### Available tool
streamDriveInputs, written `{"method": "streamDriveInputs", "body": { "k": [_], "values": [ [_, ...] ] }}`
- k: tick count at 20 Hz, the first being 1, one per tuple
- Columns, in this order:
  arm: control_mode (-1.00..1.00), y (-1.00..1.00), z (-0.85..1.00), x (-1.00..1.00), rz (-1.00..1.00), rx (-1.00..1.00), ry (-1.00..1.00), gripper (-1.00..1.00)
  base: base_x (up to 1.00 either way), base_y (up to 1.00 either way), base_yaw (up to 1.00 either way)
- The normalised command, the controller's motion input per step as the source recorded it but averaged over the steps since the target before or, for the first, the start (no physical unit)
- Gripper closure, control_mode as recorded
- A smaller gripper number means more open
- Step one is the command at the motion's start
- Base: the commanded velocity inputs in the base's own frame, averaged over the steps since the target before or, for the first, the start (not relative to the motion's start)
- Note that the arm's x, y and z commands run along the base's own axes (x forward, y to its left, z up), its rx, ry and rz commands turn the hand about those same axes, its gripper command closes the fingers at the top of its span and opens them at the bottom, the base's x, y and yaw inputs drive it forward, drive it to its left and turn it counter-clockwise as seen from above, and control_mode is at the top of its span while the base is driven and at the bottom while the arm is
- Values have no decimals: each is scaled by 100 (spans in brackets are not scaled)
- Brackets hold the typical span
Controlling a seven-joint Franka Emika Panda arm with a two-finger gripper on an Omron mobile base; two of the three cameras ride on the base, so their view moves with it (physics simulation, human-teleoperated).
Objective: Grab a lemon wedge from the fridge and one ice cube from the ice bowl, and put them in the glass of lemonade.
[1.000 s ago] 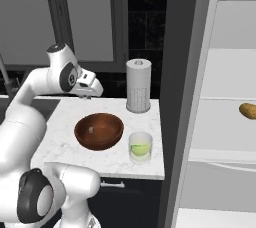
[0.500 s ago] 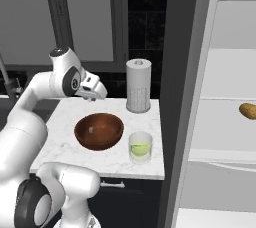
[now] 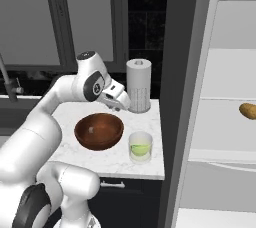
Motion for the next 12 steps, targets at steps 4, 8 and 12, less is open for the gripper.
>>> {"method": "streamDriveInputs", "body": {
  "k": [4,8,12],
  "values": [
    [-100,-93,-87,-36,-24,5,9,100,0,0,0],
    [-100,-42,-79,-14,-19,1,10,100,0,0,0],
    [-100,0,-21,0,-8,1,4,100,0,0,0]
  ]
}}
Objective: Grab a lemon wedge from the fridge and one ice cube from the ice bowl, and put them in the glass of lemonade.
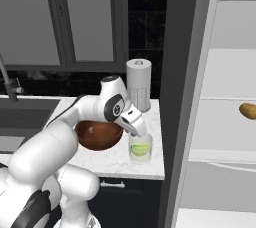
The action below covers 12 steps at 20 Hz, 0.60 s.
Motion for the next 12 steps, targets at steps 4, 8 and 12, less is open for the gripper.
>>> {"method": "streamDriveInputs", "body": {
  "k": [4,8,12],
  "values": [
    [-100,0,-3,0,-1,1,0,100,0,0,0],
    [-100,-10,-1,21,0,0,-5,100,0,0,0],
    [-100,-11,0,27,0,0,-9,100,0,0,0]
  ]
}}
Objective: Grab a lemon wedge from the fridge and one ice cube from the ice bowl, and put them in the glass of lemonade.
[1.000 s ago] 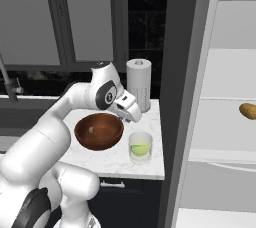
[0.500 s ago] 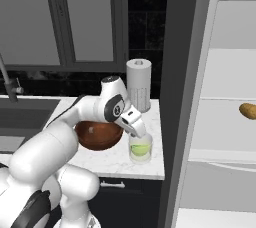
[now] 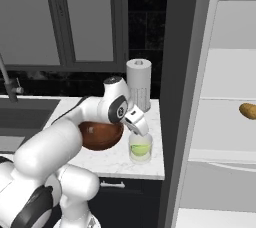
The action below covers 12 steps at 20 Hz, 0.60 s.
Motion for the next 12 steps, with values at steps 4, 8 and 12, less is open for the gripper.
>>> {"method": "streamDriveInputs", "body": {
  "k": [4,8,12],
  "values": [
    [-100,-28,0,13,0,1,-14,100,0,0,0],
    [-100,-5,0,1,0,1,-17,100,0,0,0],
    [-100,7,0,-4,0,0,-14,100,0,0,0]
  ]
}}
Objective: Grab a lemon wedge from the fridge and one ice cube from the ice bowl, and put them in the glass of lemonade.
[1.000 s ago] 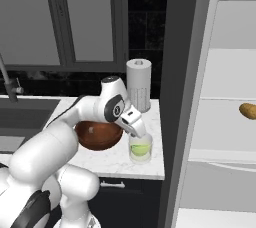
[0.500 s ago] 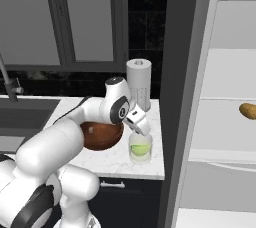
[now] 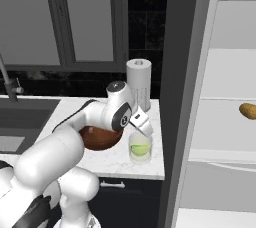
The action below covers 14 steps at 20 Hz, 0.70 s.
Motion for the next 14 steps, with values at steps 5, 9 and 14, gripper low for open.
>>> {"method": "streamDriveInputs", "body": {
  "k": [5,9,14],
  "values": [
    [-100,-6,-31,-13,-2,1,-1,100,0,0,0],
    [-100,-6,-28,-16,-4,0,0,100,0,0,0],
    [-100,1,0,0,0,-2,1,-100,0,0,0]
  ]
}}
